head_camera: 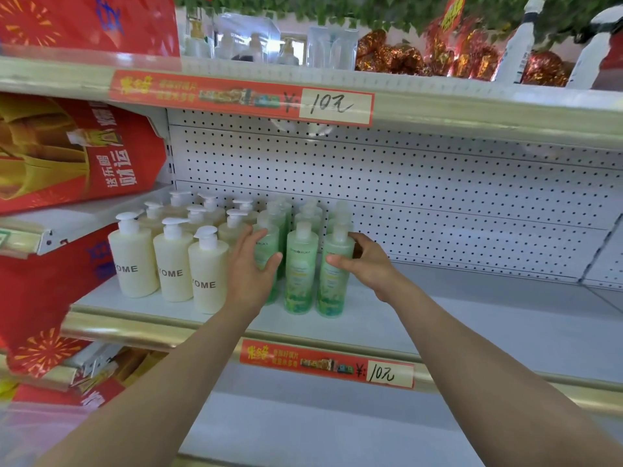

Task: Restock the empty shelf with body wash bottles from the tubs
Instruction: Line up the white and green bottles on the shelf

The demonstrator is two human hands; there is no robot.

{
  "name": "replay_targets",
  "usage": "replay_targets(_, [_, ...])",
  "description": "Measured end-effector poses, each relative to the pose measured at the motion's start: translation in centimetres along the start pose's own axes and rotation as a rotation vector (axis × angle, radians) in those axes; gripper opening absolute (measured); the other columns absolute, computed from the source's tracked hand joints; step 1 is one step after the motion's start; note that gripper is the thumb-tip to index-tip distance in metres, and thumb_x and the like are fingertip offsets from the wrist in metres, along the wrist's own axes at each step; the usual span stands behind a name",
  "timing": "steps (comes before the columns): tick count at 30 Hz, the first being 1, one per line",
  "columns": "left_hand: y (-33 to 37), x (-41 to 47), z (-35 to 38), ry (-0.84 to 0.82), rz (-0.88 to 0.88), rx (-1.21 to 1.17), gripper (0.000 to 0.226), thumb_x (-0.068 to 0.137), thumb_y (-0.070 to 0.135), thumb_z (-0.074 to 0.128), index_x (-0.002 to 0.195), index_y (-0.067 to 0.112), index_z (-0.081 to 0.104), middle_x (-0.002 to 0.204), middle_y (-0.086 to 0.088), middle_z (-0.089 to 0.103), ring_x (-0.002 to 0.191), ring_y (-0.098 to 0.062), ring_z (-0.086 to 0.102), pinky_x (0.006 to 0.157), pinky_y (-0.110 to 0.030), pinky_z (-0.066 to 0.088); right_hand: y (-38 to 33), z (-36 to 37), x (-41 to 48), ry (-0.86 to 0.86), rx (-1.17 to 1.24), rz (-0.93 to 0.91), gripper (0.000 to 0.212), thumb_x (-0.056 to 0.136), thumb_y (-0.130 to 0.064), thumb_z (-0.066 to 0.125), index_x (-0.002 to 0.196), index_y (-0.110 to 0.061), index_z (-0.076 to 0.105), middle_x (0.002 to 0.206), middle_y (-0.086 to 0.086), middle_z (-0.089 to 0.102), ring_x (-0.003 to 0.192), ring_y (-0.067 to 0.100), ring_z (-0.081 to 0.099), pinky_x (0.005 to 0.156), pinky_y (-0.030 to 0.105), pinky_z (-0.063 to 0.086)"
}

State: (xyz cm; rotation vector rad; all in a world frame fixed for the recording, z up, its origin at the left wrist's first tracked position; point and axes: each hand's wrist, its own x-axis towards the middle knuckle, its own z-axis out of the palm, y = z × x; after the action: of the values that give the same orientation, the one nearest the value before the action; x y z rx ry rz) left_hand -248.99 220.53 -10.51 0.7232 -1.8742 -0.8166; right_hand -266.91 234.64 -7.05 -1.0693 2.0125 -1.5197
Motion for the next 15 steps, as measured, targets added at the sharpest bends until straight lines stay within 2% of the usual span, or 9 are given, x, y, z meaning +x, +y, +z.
replay_targets(6, [1.0,0.2,-0.4,-0.025,-0.054,0.046,0.053,0.090,0.024,0.069,0.139,0.018,0.050,0.159,-0.003,0.029,0.146,-0.019,0.027,0.118,-0.037,0.026,-0.4,0.2,-1.1,0.016,-0.085,0.047,0.054,0.083,-0.030,0.080,0.129,-0.019,0.053,0.119,-0.005,0.064,0.109,0.012,0.062,0.080,0.020,0.048])
replay_targets(8, [1.7,0.0,-0.7,-0.042,-0.068,0.075,0.056,0.090,0.023,0.069,0.141,0.016,0.047,0.159,-0.004,0.028,0.146,-0.022,0.027,0.118,-0.036,0.026,-0.8,-0.1,-2.0,0.076,-0.136,0.062,0.070,0.083,-0.038,0.079,0.142,-0.017,0.047,0.130,-0.001,0.060,0.117,0.015,0.059,0.091,0.027,0.048])
replay_targets(10, [2.6,-0.4,-1.2,-0.036,-0.083,0.089,0.060,0.090,0.023,0.069,0.143,0.013,0.044,0.159,-0.005,0.029,0.146,-0.023,0.027,0.118,-0.035,0.025,-1.8,-0.7,-3.6,0.163,-0.236,0.064,0.074,0.086,-0.044,0.074,0.148,-0.018,0.041,0.141,0.002,0.054,0.126,0.017,0.053,0.102,0.031,0.044])
replay_targets(15, [5.4,-1.6,-2.0,-0.072,0.027,0.190,0.062,0.092,0.035,0.062,0.146,0.013,0.040,0.159,-0.007,0.028,0.146,-0.026,0.023,0.119,-0.043,0.025,-4.7,-2.1,-8.0,0.308,-0.542,-0.014,0.062,0.097,-0.049,0.055,0.149,-0.017,0.042,0.149,0.006,0.048,0.134,0.021,0.047,0.105,0.032,0.037])
